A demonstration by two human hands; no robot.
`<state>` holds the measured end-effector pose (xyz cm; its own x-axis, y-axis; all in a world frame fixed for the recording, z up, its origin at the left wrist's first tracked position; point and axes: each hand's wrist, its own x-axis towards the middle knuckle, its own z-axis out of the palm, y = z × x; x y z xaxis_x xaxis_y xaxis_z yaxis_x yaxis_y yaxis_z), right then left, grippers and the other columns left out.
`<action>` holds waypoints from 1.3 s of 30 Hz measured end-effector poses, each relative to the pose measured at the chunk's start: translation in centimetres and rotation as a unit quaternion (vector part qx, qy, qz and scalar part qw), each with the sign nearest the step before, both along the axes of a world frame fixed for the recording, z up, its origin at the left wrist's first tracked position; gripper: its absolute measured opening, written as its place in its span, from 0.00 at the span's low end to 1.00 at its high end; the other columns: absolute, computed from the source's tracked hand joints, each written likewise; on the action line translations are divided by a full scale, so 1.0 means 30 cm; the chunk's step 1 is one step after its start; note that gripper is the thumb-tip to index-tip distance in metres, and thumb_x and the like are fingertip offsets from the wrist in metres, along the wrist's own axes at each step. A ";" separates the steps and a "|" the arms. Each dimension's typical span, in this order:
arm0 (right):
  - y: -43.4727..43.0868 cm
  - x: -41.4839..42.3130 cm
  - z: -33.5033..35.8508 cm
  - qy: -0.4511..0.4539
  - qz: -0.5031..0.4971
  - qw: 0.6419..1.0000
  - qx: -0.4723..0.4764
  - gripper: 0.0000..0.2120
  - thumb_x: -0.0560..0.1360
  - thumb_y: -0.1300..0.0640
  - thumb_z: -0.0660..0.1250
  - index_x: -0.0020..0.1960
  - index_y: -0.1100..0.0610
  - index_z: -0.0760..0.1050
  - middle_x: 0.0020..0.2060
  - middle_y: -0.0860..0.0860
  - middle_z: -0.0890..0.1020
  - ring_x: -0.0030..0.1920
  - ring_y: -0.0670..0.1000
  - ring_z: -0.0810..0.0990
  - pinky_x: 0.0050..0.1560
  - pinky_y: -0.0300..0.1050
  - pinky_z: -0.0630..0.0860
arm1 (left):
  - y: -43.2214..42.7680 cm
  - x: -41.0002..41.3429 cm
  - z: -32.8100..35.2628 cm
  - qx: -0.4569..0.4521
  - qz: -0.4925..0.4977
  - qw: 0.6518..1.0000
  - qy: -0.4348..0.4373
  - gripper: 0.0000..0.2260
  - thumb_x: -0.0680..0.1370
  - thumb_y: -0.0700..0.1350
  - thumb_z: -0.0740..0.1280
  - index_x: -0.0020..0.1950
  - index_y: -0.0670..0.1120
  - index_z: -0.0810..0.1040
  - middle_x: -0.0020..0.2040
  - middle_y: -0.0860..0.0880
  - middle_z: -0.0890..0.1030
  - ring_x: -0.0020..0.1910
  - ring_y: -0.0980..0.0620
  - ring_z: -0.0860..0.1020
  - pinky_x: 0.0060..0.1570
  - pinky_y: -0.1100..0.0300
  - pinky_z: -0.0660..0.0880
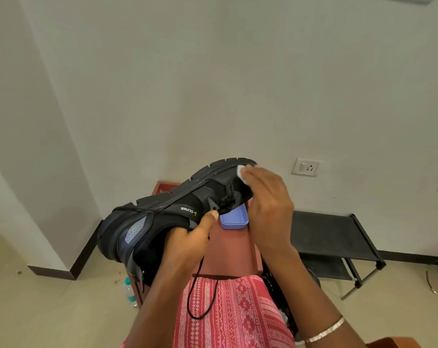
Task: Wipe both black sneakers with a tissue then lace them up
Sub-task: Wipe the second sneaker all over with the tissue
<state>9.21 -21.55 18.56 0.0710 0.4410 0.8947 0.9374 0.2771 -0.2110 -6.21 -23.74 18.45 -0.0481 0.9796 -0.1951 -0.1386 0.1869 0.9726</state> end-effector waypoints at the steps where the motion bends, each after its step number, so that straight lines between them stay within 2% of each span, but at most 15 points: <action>1: 0.006 0.014 0.009 0.030 -0.020 0.999 -0.010 0.17 0.74 0.72 0.62 0.60 0.64 0.81 0.55 0.56 0.84 0.57 0.57 0.81 0.67 0.36 0.70 | -0.002 0.000 -0.001 0.004 -0.001 1.000 0.001 0.04 0.76 0.46 0.74 0.47 0.56 0.83 0.52 0.55 0.85 0.58 0.51 0.80 0.66 0.45 0.74; 3: 0.005 0.011 0.018 0.068 -0.039 0.997 -0.024 0.19 0.72 0.74 0.64 0.59 0.63 0.82 0.53 0.54 0.84 0.55 0.56 0.80 0.63 0.34 0.70 | -0.007 0.002 -0.001 0.006 -0.004 1.000 0.014 0.05 0.77 0.47 0.73 0.51 0.54 0.83 0.53 0.54 0.84 0.58 0.51 0.80 0.66 0.46 0.74; 7: -0.057 -0.100 0.018 0.033 0.024 0.999 -0.019 0.17 0.73 0.68 0.60 0.58 0.63 0.82 0.54 0.55 0.84 0.57 0.56 0.81 0.63 0.44 0.75 | -0.005 0.012 -0.005 -0.006 -0.013 0.997 0.072 0.15 0.76 0.51 0.73 0.59 0.44 0.84 0.58 0.42 0.83 0.61 0.43 0.79 0.66 0.45 0.74; 10: -0.077 -0.138 0.004 -0.026 0.065 0.997 -0.014 0.13 0.76 0.68 0.65 0.59 0.64 0.81 0.57 0.55 0.83 0.60 0.55 0.80 0.64 0.49 0.75 | -0.009 0.016 -0.006 0.006 -0.018 0.996 0.085 0.15 0.77 0.50 0.73 0.61 0.46 0.83 0.58 0.45 0.83 0.61 0.45 0.79 0.67 0.45 0.73; 12: -0.059 -0.100 0.004 -0.041 0.071 0.997 0.000 0.11 0.80 0.66 0.64 0.60 0.64 0.81 0.57 0.56 0.83 0.60 0.55 0.80 0.64 0.49 0.75 | -0.012 0.011 -0.006 0.003 -0.016 0.996 0.087 0.15 0.76 0.50 0.74 0.62 0.47 0.83 0.59 0.48 0.83 0.62 0.47 0.78 0.68 0.46 0.73; 14: -0.034 -0.038 0.001 -0.015 0.040 0.999 0.004 0.14 0.82 0.63 0.59 0.59 0.64 0.82 0.56 0.55 0.84 0.58 0.55 0.80 0.65 0.45 0.74 | -0.012 0.004 -0.009 0.005 -0.010 0.995 0.096 0.16 0.75 0.52 0.74 0.61 0.49 0.83 0.59 0.50 0.83 0.63 0.48 0.78 0.68 0.47 0.72; 15: -0.020 -0.005 -0.003 0.013 0.014 1.000 -0.005 0.14 0.79 0.65 0.61 0.59 0.63 0.82 0.55 0.54 0.84 0.57 0.54 0.80 0.65 0.40 0.73 | -0.010 0.001 -0.012 0.004 -0.007 0.995 0.096 0.15 0.75 0.53 0.74 0.60 0.50 0.84 0.59 0.51 0.83 0.63 0.48 0.78 0.68 0.47 0.72; 19: 0.001 0.035 -0.005 0.112 -0.062 0.990 -0.060 0.26 0.65 0.78 0.68 0.59 0.60 0.82 0.53 0.52 0.84 0.55 0.53 0.80 0.63 0.26 0.66 | -0.010 -0.002 -0.010 -0.001 -0.005 0.996 0.090 0.16 0.74 0.54 0.75 0.60 0.51 0.83 0.58 0.52 0.83 0.62 0.48 0.78 0.68 0.47 0.73; 21: -0.019 -0.013 0.007 0.099 -0.055 0.992 -0.049 0.23 0.66 0.75 0.66 0.58 0.61 0.82 0.53 0.53 0.84 0.55 0.55 0.81 0.63 0.31 0.69 | -0.009 0.002 -0.006 -0.001 -0.008 0.995 0.099 0.18 0.74 0.55 0.75 0.61 0.50 0.83 0.59 0.51 0.82 0.63 0.47 0.78 0.68 0.47 0.73; 24: -0.068 -0.113 0.011 0.029 0.009 0.999 -0.028 0.18 0.71 0.67 0.61 0.58 0.62 0.82 0.54 0.54 0.84 0.57 0.56 0.81 0.63 0.45 0.75 | -0.014 0.013 -0.004 -0.009 -0.017 0.991 0.130 0.18 0.76 0.54 0.72 0.62 0.45 0.83 0.59 0.45 0.82 0.63 0.44 0.78 0.67 0.50 0.73; 28: -0.065 -0.106 -0.002 -0.029 0.063 0.997 -0.015 0.16 0.74 0.69 0.64 0.59 0.63 0.81 0.56 0.55 0.83 0.60 0.55 0.80 0.65 0.48 0.74 | -0.023 0.010 0.000 -0.011 -0.010 0.992 0.128 0.18 0.75 0.55 0.73 0.58 0.44 0.84 0.57 0.45 0.83 0.61 0.45 0.79 0.66 0.46 0.73; 30: -0.040 -0.045 -0.010 -0.010 0.047 0.999 0.002 0.18 0.74 0.71 0.61 0.60 0.63 0.81 0.56 0.55 0.83 0.60 0.54 0.79 0.66 0.46 0.73 | -0.021 0.004 0.002 -0.009 -0.004 0.994 0.105 0.16 0.75 0.54 0.74 0.58 0.46 0.84 0.56 0.48 0.84 0.60 0.47 0.79 0.67 0.45 0.73; 33: -0.014 0.046 -0.027 0.085 -0.005 0.996 -0.014 0.26 0.70 0.76 0.62 0.63 0.59 0.80 0.58 0.53 0.82 0.60 0.51 0.79 0.66 0.42 0.73 | -0.016 -0.008 0.004 -0.022 -0.009 1.000 0.020 0.07 0.75 0.47 0.76 0.52 0.51 0.85 0.51 0.53 0.86 0.57 0.51 0.82 0.64 0.44 0.76; 35: -0.018 0.056 -0.033 0.139 -0.014 0.990 -0.024 0.30 0.68 0.79 0.61 0.64 0.57 0.80 0.60 0.50 0.82 0.62 0.48 0.78 0.65 0.43 0.74 | -0.011 -0.012 0.005 -0.007 -0.020 1.000 -0.021 0.08 0.75 0.43 0.75 0.52 0.52 0.85 0.50 0.55 0.87 0.56 0.51 0.83 0.64 0.44 0.76; 39: -0.045 0.020 -0.031 0.142 -0.003 0.990 0.012 0.31 0.69 0.82 0.60 0.65 0.59 0.79 0.63 0.48 0.78 0.67 0.51 0.76 0.67 0.48 0.74 | 0.005 -0.011 0.006 -0.028 -0.026 0.992 -0.123 0.13 0.72 0.38 0.74 0.56 0.45 0.84 0.51 0.46 0.87 0.54 0.45 0.84 0.63 0.43 0.76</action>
